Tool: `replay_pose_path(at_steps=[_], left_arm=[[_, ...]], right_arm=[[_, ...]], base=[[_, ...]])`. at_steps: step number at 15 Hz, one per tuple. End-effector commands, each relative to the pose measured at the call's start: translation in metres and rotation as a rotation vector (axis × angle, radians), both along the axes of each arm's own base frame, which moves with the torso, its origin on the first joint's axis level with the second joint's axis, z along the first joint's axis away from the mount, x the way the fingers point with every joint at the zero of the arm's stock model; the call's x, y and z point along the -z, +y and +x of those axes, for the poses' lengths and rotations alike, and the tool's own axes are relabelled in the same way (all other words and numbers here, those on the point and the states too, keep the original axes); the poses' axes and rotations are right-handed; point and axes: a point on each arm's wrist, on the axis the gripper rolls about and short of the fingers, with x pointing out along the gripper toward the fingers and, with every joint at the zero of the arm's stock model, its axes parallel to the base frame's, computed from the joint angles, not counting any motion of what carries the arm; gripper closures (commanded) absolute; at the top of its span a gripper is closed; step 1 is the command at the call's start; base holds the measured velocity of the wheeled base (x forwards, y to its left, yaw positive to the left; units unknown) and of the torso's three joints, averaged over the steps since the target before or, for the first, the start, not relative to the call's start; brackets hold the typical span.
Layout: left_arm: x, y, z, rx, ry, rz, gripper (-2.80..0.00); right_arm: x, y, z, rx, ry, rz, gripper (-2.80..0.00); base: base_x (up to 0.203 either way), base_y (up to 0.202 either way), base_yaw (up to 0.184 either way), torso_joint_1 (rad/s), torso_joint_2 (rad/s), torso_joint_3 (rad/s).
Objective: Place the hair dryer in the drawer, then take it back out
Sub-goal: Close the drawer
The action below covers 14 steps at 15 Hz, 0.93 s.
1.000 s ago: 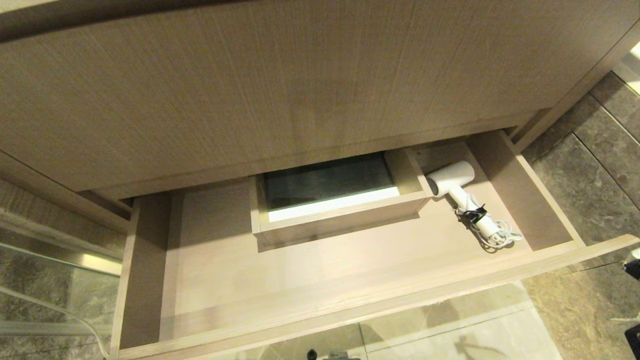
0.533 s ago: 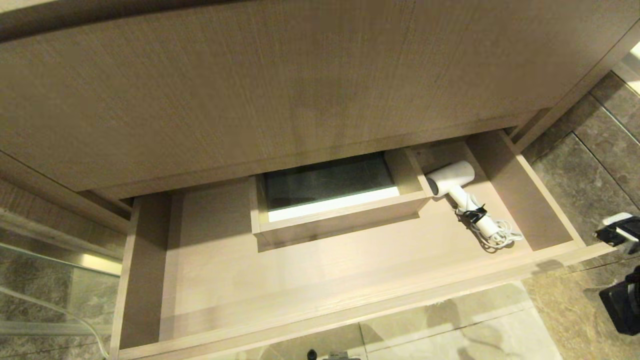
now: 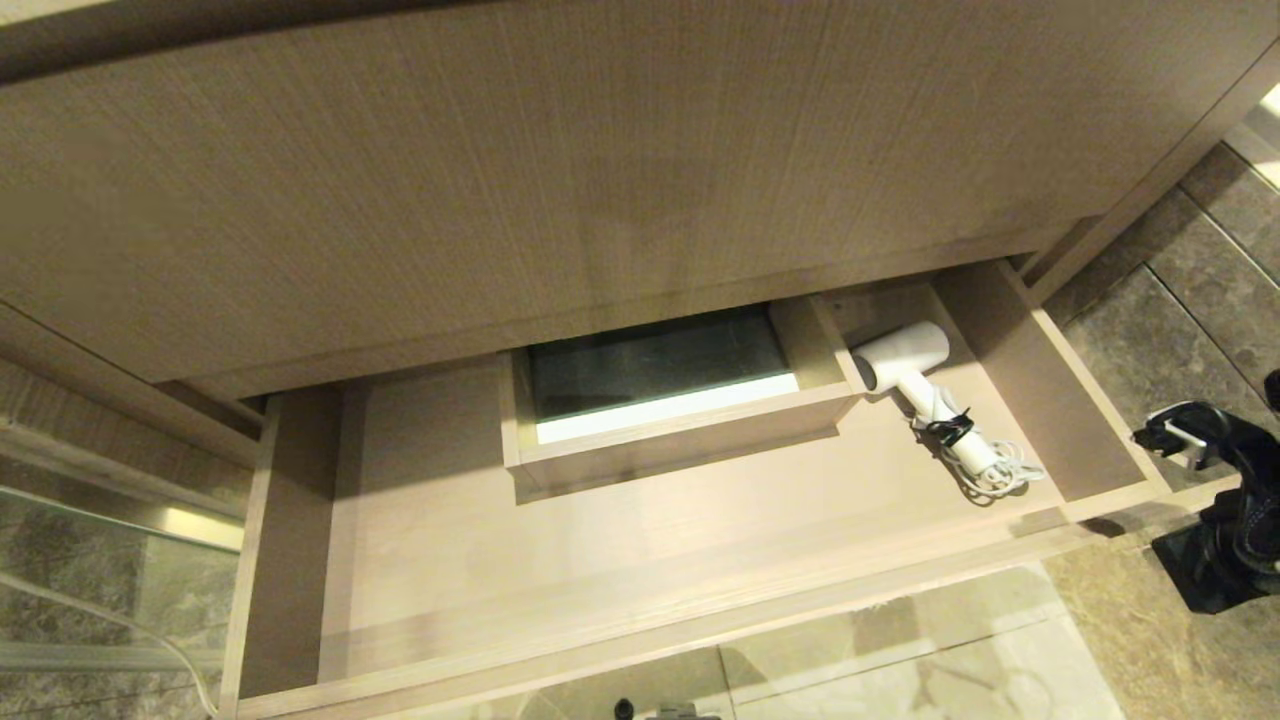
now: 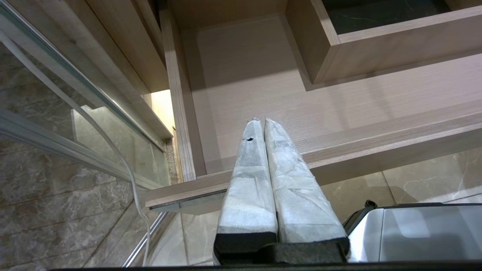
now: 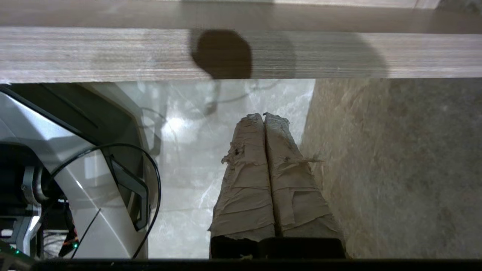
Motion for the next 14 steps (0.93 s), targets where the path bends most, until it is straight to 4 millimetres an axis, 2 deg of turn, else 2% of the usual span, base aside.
replay_pose_path(at_steps=[1,4,9,12,14], left_arm=[[0.0,0.0,0.0,0.0,0.001,0.0,0.0],[0.0,0.0,0.0,0.0,0.001,0.0,0.0],[0.0,0.0,0.0,0.0,0.001,0.0,0.0],[0.0,0.0,0.0,0.0,0.001,0.0,0.0],[0.0,0.0,0.0,0.0,0.001,0.0,0.0]], right_arm=[[0.006,-0.001,0.004,-0.005,0.032,0.0,0.0],[0.014,-0.001,0.01,-0.016,0.067,-0.002,0.0],[0.021,-0.006,0.04,-0.01,0.066,0.002,0.0],[0.02,-0.008,0.057,-0.011,0.023,0.0,0.0],[0.011,-0.01,0.068,-0.011,-0.056,-0.004,0.0]], base=[[0.0,0.0,0.0,0.0,0.0,0.0],[0.0,0.0,0.0,0.0,0.0,0.0],[0.0,0.0,0.0,0.0,0.0,0.0],[0.0,0.0,0.0,0.0,0.0,0.0],[0.0,0.0,0.0,0.0,0.0,0.0]])
